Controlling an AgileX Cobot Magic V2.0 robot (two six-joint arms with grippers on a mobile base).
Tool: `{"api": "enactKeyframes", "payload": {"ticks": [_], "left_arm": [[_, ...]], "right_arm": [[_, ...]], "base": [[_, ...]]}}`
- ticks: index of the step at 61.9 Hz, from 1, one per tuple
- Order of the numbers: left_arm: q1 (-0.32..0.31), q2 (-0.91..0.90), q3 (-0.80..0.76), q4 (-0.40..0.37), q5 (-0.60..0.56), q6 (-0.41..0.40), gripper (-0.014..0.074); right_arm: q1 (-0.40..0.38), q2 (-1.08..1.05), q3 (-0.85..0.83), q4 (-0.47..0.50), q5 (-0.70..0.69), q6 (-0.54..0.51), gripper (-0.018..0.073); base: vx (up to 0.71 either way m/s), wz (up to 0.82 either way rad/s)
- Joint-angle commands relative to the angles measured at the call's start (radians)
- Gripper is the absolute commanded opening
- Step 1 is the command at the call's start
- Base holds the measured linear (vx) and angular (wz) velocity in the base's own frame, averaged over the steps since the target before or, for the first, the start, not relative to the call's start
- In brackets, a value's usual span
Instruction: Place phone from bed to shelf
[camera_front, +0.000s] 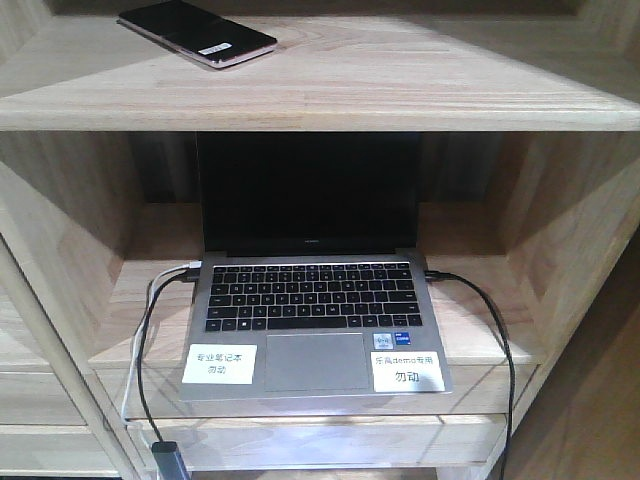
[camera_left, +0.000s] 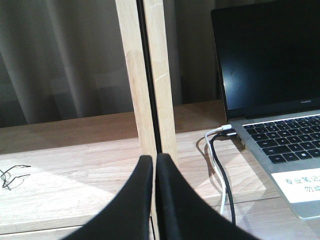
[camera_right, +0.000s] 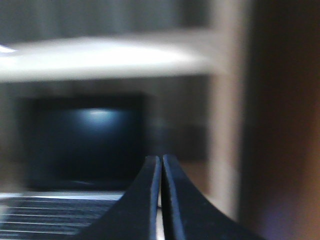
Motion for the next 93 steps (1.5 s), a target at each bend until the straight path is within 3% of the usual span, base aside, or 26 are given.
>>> {"api": "enactKeyframes", "payload": {"ticks": [1, 10, 21, 93], "left_arm": [[-0.003, -0.004, -0.023, -0.009, -0.074, -0.006, 0.0001], [-0.003, -0.004, -0.023, -0.009, -0.074, -0.006, 0.0001], [-0.003, -0.004, -0.023, -0.009, -0.074, -0.006, 0.0001], [-0.003, -0.004, -0.023, -0.009, -0.074, -0.006, 0.0001]], "right_arm": [[-0.060, -0.059, 0.063, -0.010, -0.101, -0.016, -0.0005], [-0.091, -0.146, 0.200, -0.010, -0.155, -0.016, -0.0005], [-0.090, -0.210, 0.385, -0.008, -0.342, -0.007, -0.0005], [-0.090, -0.211, 0.379, -0.012, -0.313, -0.012, -0.0005]], "base": [[0.00, 0.00], [0.00, 0.00], [0.00, 0.00], [0.00, 0.00]]}}
